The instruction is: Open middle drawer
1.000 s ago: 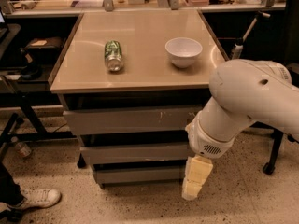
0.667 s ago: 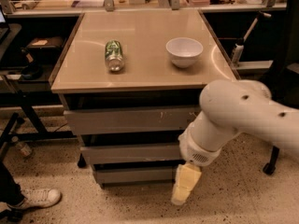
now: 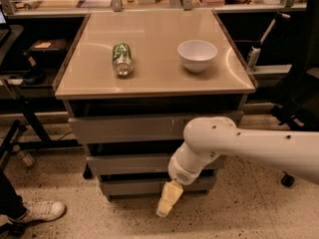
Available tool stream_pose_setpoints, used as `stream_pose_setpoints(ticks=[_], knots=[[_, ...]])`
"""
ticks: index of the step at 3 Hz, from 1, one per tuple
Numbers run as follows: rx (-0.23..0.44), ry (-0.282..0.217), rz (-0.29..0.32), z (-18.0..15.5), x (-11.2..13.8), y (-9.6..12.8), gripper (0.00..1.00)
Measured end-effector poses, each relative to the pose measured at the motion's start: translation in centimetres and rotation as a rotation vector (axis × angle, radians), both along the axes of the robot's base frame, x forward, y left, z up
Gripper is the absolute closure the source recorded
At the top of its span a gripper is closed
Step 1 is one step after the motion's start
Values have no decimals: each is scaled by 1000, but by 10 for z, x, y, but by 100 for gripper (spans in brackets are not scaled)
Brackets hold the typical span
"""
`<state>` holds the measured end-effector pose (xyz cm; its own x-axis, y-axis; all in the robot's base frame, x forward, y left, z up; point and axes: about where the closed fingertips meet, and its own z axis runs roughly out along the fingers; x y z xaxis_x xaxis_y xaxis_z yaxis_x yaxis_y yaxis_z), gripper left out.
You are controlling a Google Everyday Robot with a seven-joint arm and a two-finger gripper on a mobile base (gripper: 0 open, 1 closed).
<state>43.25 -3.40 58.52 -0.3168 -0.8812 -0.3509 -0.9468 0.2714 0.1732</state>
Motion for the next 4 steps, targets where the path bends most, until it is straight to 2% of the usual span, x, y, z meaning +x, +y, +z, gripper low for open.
stream_pose_setpoints(ticks=[1, 2, 3, 4], knots=[[19, 36, -30, -32, 23, 12, 0], [22, 46, -30, -37, 23, 13, 0], [37, 30, -50, -48, 30, 15, 0], [43, -29, -113, -65, 63, 15, 0]])
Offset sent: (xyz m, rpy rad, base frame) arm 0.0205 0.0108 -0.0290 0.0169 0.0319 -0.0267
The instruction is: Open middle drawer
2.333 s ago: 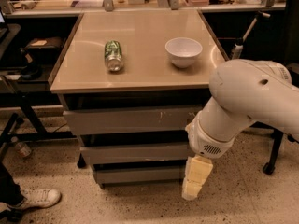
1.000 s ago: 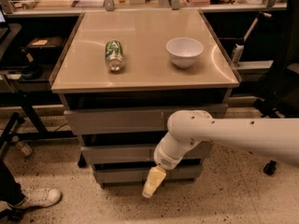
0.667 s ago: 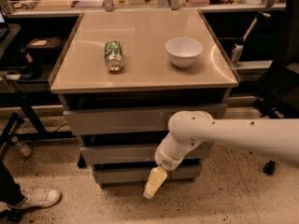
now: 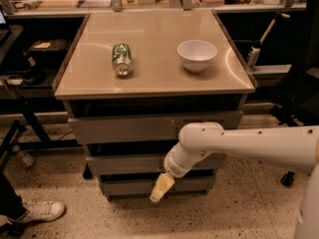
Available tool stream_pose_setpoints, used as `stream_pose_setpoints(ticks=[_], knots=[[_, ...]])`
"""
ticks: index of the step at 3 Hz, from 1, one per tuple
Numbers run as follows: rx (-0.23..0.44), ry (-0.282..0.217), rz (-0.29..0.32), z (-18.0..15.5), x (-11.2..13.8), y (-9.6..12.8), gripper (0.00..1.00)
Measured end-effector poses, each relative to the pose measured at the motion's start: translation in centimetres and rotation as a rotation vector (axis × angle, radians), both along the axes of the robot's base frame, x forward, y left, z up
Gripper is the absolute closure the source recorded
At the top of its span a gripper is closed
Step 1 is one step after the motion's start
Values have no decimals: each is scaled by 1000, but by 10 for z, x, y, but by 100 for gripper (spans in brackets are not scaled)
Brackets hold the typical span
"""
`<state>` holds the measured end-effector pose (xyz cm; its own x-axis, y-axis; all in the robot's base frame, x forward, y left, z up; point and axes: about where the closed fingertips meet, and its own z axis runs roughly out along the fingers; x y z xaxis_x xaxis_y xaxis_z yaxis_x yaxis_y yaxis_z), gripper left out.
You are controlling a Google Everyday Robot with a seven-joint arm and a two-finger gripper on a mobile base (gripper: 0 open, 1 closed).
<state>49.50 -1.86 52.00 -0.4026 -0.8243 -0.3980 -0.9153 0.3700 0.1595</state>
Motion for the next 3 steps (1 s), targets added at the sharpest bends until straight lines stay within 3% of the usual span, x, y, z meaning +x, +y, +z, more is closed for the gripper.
stream_pose_setpoints(ticks=[2, 3], knots=[[-10, -95, -62, -23, 56, -6, 0], [-18, -106, -84, -37, 69, -12, 0]])
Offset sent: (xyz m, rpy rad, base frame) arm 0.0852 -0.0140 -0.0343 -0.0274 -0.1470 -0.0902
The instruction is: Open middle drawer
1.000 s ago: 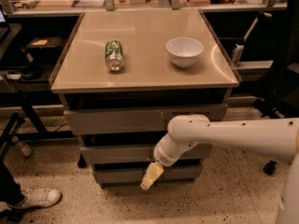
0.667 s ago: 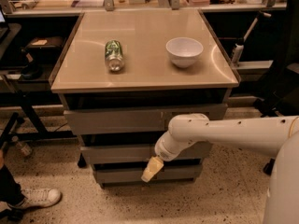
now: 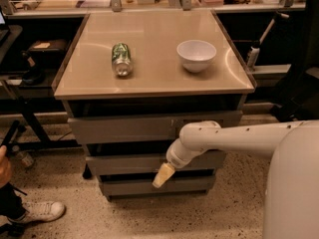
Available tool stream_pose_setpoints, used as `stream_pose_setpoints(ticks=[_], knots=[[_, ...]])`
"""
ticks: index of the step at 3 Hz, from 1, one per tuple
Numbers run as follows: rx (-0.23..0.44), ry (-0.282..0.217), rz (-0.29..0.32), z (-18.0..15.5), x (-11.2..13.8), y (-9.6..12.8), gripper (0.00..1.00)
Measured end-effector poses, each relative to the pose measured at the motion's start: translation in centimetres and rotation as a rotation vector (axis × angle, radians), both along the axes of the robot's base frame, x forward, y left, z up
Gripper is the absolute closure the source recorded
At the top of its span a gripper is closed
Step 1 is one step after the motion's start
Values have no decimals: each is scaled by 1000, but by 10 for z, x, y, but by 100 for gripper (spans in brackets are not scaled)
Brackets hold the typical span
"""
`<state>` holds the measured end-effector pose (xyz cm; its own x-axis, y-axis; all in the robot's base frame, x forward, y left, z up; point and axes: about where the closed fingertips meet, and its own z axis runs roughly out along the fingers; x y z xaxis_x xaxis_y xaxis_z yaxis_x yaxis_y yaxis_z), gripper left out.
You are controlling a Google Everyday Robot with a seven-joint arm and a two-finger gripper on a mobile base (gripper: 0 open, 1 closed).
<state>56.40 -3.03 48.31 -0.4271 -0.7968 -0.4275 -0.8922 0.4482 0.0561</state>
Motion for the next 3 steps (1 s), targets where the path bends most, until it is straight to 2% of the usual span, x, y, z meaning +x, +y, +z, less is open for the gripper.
stream_pose_setpoints(ticks=[1, 3], knots=[[-3, -7, -17, -21, 18, -4, 0], [-6, 14, -9, -42, 23, -2, 0]])
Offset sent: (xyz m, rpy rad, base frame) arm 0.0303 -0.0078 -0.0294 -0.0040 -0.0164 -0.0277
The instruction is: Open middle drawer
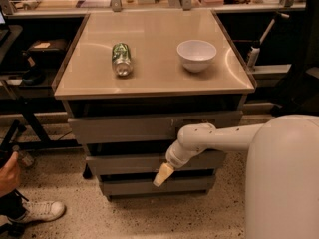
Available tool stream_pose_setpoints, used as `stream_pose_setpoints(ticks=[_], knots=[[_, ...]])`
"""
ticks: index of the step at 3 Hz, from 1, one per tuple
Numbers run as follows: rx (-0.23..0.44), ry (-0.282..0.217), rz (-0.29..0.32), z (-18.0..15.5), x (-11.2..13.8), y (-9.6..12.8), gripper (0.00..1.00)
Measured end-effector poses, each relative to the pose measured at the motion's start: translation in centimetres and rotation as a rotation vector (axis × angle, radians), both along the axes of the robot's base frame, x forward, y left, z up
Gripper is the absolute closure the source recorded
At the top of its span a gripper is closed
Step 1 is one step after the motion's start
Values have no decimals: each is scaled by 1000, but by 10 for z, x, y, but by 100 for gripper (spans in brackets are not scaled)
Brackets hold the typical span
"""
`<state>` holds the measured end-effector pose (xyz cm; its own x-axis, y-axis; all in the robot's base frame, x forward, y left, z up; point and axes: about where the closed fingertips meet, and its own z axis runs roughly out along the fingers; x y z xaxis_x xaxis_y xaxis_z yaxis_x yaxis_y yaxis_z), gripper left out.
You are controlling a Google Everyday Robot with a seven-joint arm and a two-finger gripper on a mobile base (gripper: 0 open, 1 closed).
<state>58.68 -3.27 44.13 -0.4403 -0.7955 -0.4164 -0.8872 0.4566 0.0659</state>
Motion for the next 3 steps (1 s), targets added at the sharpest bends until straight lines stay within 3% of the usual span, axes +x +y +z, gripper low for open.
stream_pose_setpoints(ticks=[1, 2, 3], knots=[[4, 16, 8, -10, 0, 1, 0], [15, 59, 9, -20, -4, -1, 18], [16, 66, 10, -21, -4, -1, 40]])
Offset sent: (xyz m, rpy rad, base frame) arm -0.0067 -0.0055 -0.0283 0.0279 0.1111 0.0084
